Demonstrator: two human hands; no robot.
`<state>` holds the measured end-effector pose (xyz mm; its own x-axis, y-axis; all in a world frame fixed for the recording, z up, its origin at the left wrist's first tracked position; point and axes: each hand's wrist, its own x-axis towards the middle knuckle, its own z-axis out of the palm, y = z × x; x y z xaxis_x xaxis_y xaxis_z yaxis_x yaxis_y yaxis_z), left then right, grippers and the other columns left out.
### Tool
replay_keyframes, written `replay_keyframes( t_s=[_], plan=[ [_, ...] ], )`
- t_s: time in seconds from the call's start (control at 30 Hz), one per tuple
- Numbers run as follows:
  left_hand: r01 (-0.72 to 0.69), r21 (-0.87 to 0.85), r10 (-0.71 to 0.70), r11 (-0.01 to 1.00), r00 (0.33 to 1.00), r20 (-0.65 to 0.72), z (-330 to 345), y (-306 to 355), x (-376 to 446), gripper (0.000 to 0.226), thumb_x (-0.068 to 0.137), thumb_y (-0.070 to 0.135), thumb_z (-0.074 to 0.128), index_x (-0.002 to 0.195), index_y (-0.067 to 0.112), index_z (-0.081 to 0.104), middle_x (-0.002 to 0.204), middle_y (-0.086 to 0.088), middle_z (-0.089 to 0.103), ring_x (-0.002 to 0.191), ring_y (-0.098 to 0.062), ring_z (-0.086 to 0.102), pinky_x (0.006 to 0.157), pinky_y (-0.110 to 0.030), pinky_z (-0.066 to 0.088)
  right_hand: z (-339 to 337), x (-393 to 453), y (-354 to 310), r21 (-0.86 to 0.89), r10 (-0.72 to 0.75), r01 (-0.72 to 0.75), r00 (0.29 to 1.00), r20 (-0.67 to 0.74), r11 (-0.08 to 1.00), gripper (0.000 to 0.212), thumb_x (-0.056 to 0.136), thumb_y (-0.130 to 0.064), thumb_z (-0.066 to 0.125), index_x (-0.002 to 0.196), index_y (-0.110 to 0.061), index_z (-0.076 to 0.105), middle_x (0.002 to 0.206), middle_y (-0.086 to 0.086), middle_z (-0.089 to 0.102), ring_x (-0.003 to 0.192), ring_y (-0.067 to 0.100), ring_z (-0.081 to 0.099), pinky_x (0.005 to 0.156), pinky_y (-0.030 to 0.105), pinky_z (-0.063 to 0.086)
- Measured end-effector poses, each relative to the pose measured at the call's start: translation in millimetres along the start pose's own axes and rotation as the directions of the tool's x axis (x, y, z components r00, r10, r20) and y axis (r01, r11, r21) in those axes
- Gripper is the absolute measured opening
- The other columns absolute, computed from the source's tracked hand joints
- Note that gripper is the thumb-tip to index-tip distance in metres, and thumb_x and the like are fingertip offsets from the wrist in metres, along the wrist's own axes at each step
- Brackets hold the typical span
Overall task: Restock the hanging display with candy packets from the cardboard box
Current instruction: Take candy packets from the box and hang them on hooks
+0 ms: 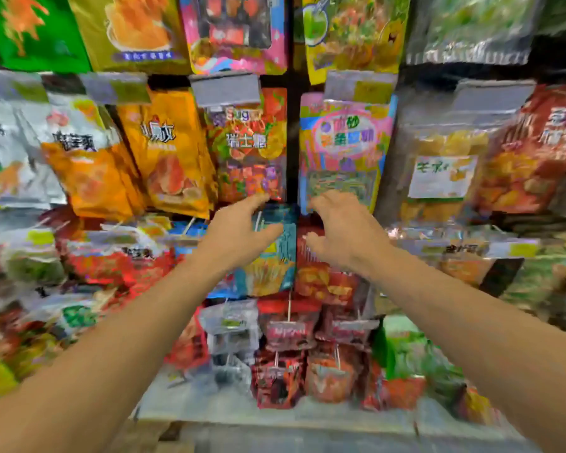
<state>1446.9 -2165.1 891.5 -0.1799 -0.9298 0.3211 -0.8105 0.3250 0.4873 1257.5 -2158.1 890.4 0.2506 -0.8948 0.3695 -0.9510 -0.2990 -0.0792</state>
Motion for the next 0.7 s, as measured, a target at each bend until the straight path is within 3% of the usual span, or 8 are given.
replay_keyframes(
  t_s=[0.13, 0.33, 0.5, 0.7],
  plan=[
    [0.099, 0.015, -0.1, 0.995, 0.989, 0.111, 14.6, -42.2, -63.7, 0.064, 0.09, 0.038, 0.064, 0.146, 0.017, 0.043, 0.147, -0.007, 0.048, 0.127, -0.026, 0.052, 0.102, -0.032, 0.038, 38.6, -41.8, -34.4, 0.018, 0.001, -0.003, 0.991, 0.132, 1.0, 0.05, 0.082, -0.038, 0.058, 0.122, -0.008, 0.057, 0.118, 0.012, 0.057, 0.11, 0.036, 0.053, 0.093, 0.044, 0.046],
    [0.181, 0.041, -0.186, 0.983, 0.969, 0.164, 25.1, -83.6, -173.9, 0.067, 0.092, 0.037, 0.063, 0.149, 0.015, 0.037, 0.152, -0.005, 0.041, 0.138, -0.024, 0.041, 0.11, -0.033, 0.033, 82.4, -123.8, -85.6, 0.106, -0.068, 0.045, 0.973, 0.222, 0.993, 0.051, 0.086, -0.036, 0.06, 0.13, -0.01, 0.054, 0.127, 0.008, 0.054, 0.118, 0.03, 0.048, 0.1, 0.039, 0.04],
    [0.228, 0.123, -0.252, 0.966, 0.936, 0.247, 16.5, -106.1, -257.7, 0.067, 0.093, 0.04, 0.061, 0.15, 0.016, 0.036, 0.151, -0.006, 0.043, 0.132, -0.028, 0.047, 0.105, -0.04, 0.041, 113.2, -187.4, -130.0, 0.167, -0.106, 0.056, 0.947, 0.303, 0.984, 0.053, 0.083, -0.037, 0.06, 0.126, -0.006, 0.057, 0.124, 0.01, 0.058, 0.119, 0.03, 0.05, 0.103, 0.038, 0.04],
    [0.354, 0.162, -0.388, 0.921, 0.875, 0.291, -6.4, -141.7, -352.3, 0.068, 0.094, 0.042, 0.058, 0.153, 0.022, 0.029, 0.155, -0.001, 0.036, 0.132, -0.025, 0.046, 0.107, -0.038, 0.038, 135.7, -243.4, -213.5, 0.218, -0.166, 0.074, 0.883, 0.44, 0.973, 0.059, 0.086, -0.042, 0.058, 0.133, -0.007, 0.052, 0.133, 0.01, 0.053, 0.126, 0.029, 0.046, 0.108, 0.035, 0.035]
  ],
)
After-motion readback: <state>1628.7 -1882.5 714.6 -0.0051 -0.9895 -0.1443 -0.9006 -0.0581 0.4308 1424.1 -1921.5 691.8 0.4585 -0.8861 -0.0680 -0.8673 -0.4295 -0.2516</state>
